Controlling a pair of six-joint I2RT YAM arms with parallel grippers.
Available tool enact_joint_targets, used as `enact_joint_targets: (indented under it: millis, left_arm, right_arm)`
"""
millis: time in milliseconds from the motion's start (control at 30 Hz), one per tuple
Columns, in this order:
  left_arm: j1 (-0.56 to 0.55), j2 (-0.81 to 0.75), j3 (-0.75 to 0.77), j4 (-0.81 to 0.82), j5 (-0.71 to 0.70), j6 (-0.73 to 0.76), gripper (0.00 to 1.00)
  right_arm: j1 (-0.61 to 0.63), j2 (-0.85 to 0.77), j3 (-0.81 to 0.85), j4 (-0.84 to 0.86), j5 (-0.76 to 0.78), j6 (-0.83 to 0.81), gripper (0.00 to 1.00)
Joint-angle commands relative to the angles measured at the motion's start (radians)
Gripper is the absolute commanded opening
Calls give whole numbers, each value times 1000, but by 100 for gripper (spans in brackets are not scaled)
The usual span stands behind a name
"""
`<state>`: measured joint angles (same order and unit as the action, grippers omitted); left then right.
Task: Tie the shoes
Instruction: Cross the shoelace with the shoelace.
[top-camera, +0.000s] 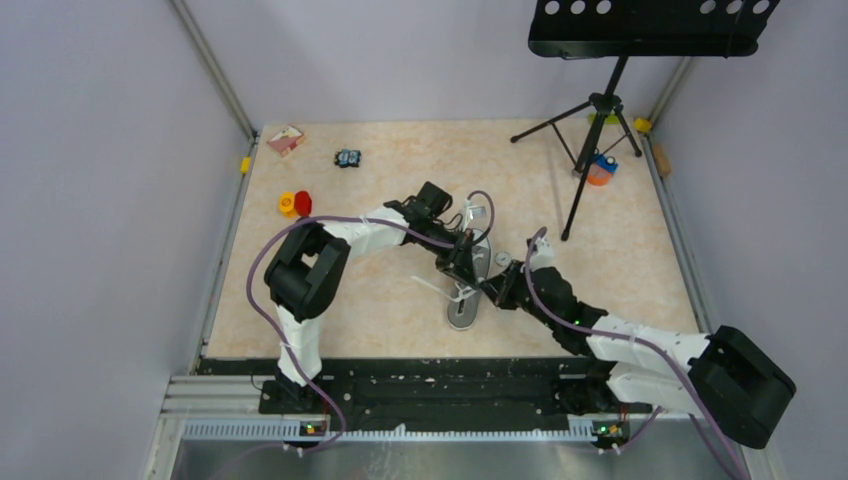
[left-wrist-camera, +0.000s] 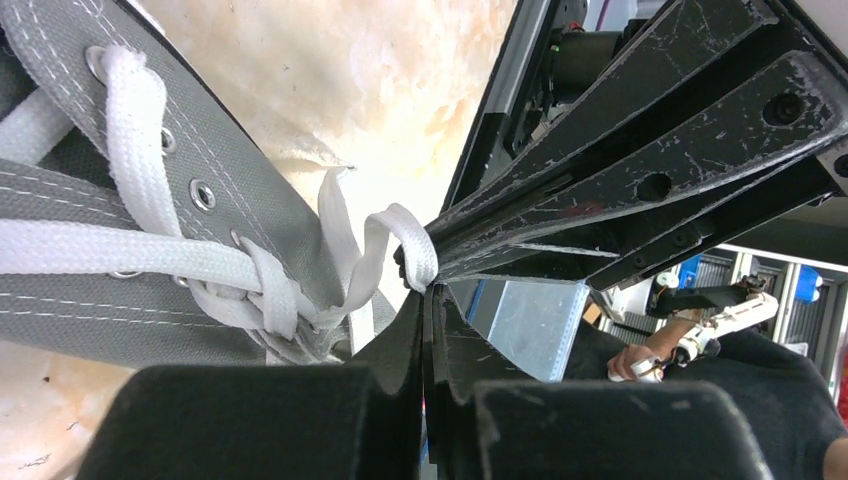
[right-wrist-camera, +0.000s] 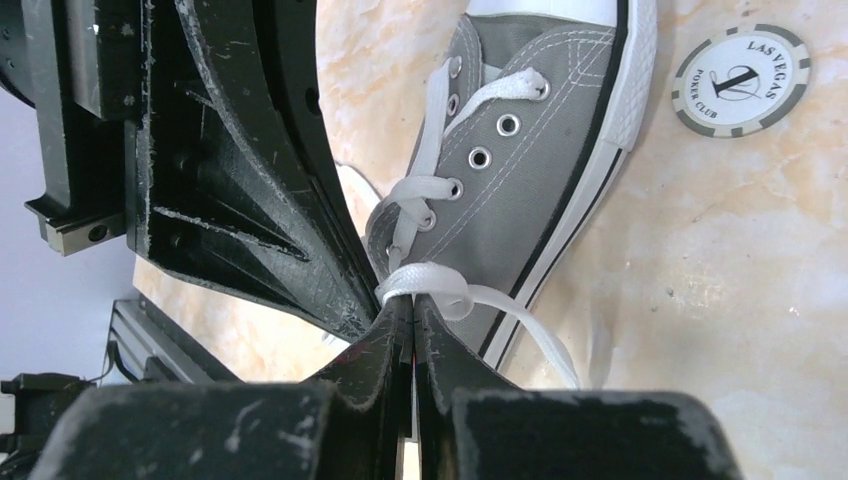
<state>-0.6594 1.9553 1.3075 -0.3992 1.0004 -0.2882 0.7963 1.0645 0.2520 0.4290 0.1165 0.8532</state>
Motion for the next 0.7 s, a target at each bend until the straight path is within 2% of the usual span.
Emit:
enact_joint_targets:
  millis: [0, 133, 200, 233, 433, 667]
  left_arm:
    - [0, -27, 48, 58, -18, -28, 0]
    - [0, -18, 62, 76, -20, -46, 0]
    - [4, -16, 65, 76, -21, -46, 0]
    - [5, -15, 66, 74, -21, -43, 0]
    - [13, -5, 86, 16, -25, -5, 0]
    - [19, -17, 61, 9, -28, 10, 0]
  right_arm:
    - [1, -53, 0, 6, 33, 31, 0]
    - [-8, -53, 24, -62, 41, 125, 0]
    - [-20, -62, 32, -91, 37, 218, 13]
    - [-20, -70, 32, -102, 41, 265, 15]
    - [-20, -173, -43, -139, 93, 477, 19]
    - [-20, -154, -85, -92, 48, 559, 24]
